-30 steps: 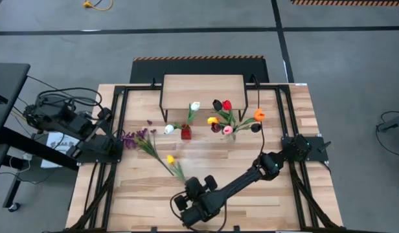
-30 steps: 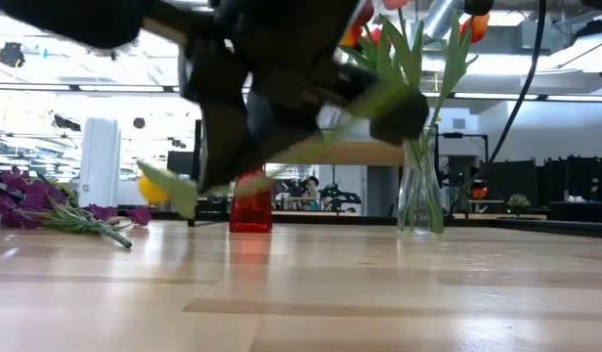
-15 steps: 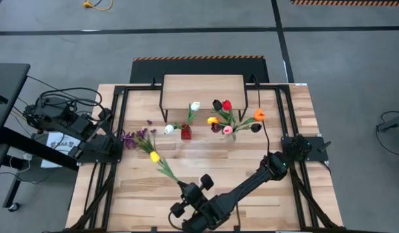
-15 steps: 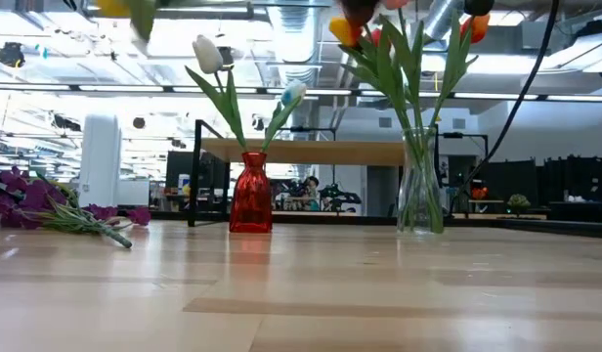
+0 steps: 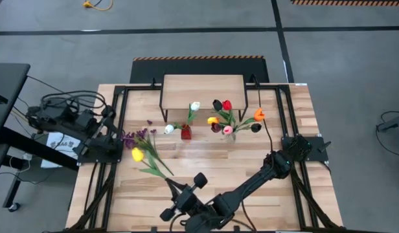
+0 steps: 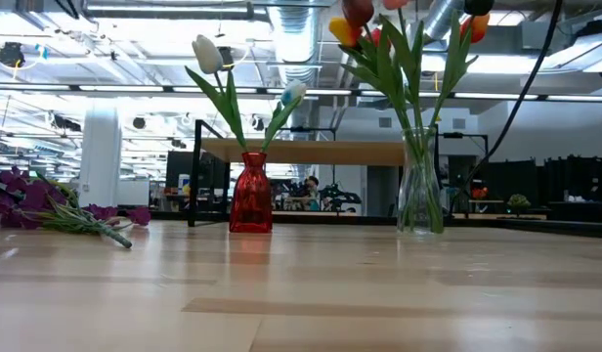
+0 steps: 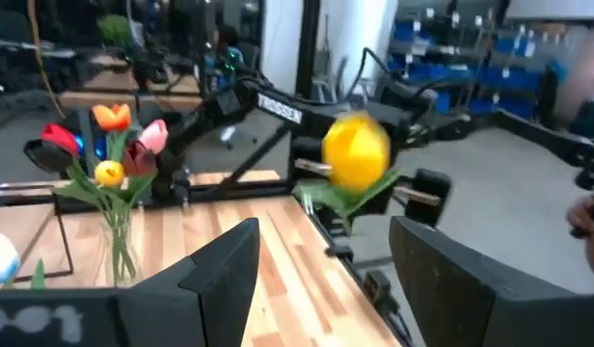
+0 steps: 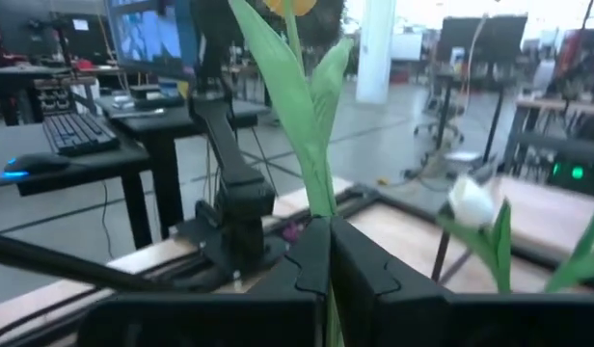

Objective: Pick and place flowers into a vace then onto a shelf
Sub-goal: Put the yellow flower into the red vase

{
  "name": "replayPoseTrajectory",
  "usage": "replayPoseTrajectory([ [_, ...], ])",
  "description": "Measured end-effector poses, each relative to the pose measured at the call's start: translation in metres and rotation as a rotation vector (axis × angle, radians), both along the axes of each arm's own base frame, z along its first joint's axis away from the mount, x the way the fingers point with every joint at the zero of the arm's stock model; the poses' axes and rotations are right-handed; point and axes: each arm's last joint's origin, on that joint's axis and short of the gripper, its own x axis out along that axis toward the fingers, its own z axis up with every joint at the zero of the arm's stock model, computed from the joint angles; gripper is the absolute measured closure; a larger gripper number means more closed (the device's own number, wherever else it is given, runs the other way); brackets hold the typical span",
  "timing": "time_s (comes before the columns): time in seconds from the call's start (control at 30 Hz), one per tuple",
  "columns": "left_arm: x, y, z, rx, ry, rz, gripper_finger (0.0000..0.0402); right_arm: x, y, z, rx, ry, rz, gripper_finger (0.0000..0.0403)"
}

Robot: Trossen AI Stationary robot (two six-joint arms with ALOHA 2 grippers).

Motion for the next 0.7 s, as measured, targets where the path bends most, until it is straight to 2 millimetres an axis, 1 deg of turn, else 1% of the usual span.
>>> replayPoseTrajectory([
  [0.1, 0.008, -0.002, -0.024, -0.027, -0.017, 0.01, 0.018, 0.001, 0.0, 0.008, -0.043, 0.005, 0.003, 0.0403],
  [0.23, 0.014, -0.004, -0.048, -0.09, -0.119, 0.0, 0.018, 0.003, -0.002, 0.016, -0.075, 0.0, 0.022, 0.0403],
  [0.33, 0.015, -0.005, -0.06, -0.123, -0.223, -0.006, 0.018, 0.007, -0.005, 0.022, -0.086, -0.031, 0.091, 0.0403],
  [0.43, 0.019, -0.006, -0.071, -0.145, -0.298, -0.007, 0.018, 0.012, -0.009, 0.024, -0.096, -0.051, 0.17, 0.0403],
  [0.6, 0.031, -0.01, -0.09, -0.152, -0.33, -0.007, 0.018, 0.024, -0.022, 0.025, -0.108, -0.066, 0.279, 0.0403],
  [0.7, 0.036, -0.011, -0.096, -0.128, -0.342, 0.004, 0.018, 0.03, -0.03, 0.025, -0.111, -0.073, 0.322, 0.0403],
])
